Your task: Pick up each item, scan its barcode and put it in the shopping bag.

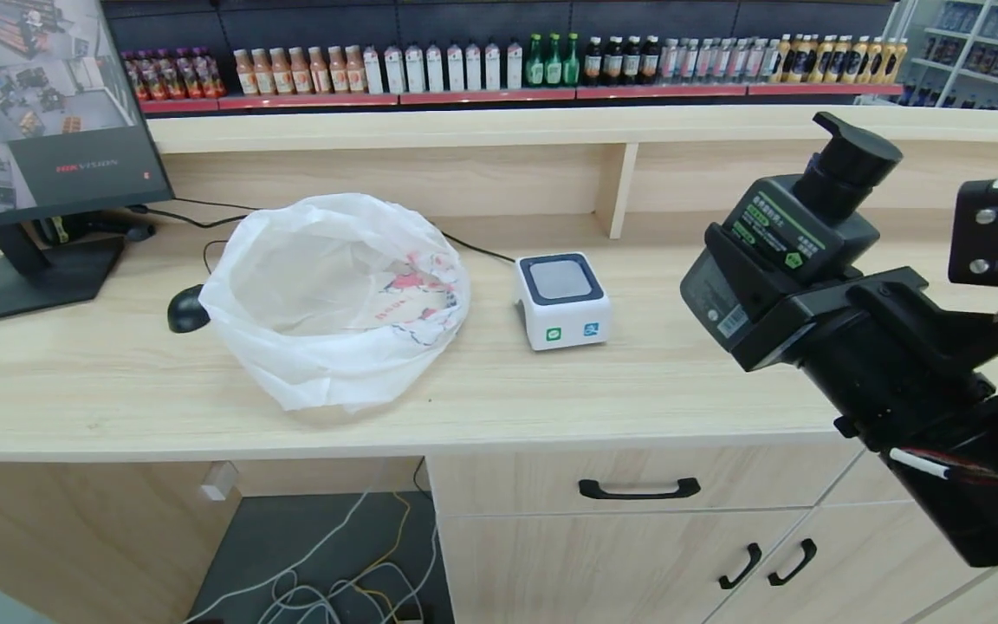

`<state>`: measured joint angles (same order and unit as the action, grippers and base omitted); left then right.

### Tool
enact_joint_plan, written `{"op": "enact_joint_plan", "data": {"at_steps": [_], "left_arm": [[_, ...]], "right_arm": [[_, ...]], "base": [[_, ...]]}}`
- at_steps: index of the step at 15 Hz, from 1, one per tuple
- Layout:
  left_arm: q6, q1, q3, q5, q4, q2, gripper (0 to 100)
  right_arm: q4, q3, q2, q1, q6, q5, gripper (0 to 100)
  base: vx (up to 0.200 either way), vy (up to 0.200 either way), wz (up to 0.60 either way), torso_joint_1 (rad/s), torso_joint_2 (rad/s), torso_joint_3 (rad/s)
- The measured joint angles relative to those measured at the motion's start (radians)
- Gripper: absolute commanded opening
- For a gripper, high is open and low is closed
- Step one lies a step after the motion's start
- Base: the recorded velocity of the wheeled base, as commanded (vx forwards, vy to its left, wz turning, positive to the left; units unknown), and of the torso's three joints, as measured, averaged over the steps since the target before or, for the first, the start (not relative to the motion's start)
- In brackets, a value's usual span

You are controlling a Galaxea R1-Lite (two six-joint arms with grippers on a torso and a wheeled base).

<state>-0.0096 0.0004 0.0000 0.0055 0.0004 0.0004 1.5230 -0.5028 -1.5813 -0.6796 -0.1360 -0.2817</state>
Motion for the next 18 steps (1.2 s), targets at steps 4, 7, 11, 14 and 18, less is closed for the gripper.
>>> {"op": "enact_joint_plan", "data": {"at_steps": [4,7,11,14,18], "left_arm": [[0.0,0.001,0.0,0.0,0.0,0.0,100],[-0.002,0.001,0.0,0.0,0.0,0.0,100],[0.001,0.0,0.0,0.0,0.0,0.0,100],[0.002,0.001,0.0,0.0,0.0,0.0,100],[0.002,0.001,0.0,0.0,0.0,0.0,100]], "right_arm": [[0.017,-0.015,-0.018,0.006,-0.008,-0.003,0],[0.036,-0.047,-0.036,0.005,-0.014,-0.005,0],[0.036,-0.061,-0.047,0.005,-0.021,-0.067,0],[0.038,-0.056,-0.061,0.007,-0.017,-0.115,0],[0.034,-0.053,-0.099,0.031,-0.103,-0.046,0]], "base": [[0.0,0.2,0.0,0.005,0.01,0.002],[0.0,0.2,0.0,0.002,0.0,0.001],[0.0,0.05,0.0,0.001,0.0,0.001],[0.0,0.0,0.0,0.0,0.0,0.0],[0.0,0.0,0.0,0.0,0.0,0.0]]}}
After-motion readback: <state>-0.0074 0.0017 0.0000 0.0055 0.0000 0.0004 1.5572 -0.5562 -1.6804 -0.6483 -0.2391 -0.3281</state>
